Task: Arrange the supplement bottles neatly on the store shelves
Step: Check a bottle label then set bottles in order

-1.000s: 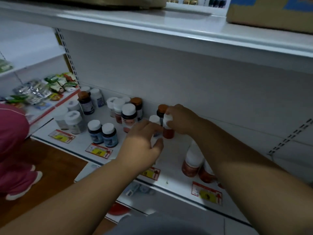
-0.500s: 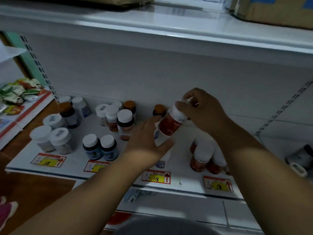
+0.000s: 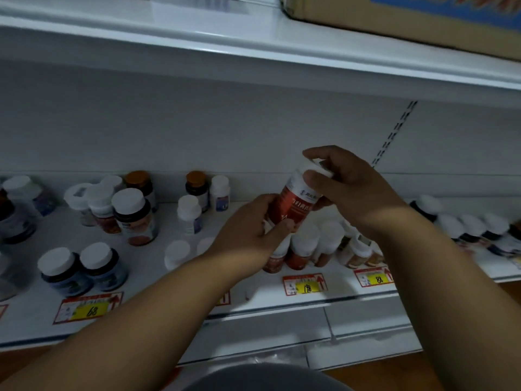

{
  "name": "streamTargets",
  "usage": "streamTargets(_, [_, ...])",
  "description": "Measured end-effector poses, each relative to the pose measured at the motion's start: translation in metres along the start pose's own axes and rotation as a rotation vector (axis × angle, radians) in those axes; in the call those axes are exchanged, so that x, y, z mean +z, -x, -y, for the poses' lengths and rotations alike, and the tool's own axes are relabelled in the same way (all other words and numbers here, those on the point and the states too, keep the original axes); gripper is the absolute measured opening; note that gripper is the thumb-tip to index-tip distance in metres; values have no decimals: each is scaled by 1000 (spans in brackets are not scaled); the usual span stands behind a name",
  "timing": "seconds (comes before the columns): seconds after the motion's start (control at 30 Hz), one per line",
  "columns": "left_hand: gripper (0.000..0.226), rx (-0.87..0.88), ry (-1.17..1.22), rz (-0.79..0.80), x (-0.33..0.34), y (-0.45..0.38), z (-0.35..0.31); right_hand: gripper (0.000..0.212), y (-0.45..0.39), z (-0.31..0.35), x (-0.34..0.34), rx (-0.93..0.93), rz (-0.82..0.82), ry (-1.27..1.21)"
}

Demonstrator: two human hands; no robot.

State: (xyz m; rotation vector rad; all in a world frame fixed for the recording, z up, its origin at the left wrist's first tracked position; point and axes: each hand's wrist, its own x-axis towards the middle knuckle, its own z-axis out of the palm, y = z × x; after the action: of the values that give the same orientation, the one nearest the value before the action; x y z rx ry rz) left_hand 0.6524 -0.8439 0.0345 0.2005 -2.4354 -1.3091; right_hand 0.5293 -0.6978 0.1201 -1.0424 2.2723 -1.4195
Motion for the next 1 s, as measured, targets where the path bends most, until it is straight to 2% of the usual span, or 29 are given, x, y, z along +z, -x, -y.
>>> streamTargets(0.1, [27,-2,-6,55,5,-8,-4,28,-3,-6,-19,10,49,-49])
streamTargets(0.2, [52,9,-96,0,13,-15,-1,26,-11,-18,-37,33,-19,-82])
streamTargets(0.27, [74,12,-333,-24,21,-21,4,28,-20,-29,-44,17,-80,102])
streamTargets(0.33, [92,11,-540,16,32,-25,8,32,-30,-41,-42,-9,-101,332])
streamTargets(0.47, [113,-7,-726,123,53,-34,18,38,-51,-72,-18,-1,68,495])
streamTargets(0.57, [116,-39,-759,159,60,-36,23,41,-62,-92,-1,18,253,519])
streamTargets(0.7, [111,-61,-712,99,67,-35,24,32,-68,-109,10,-10,376,556])
streamTargets(1.0, [102,-109,-723,46,77,-29,15,37,-63,-124,11,-40,372,570])
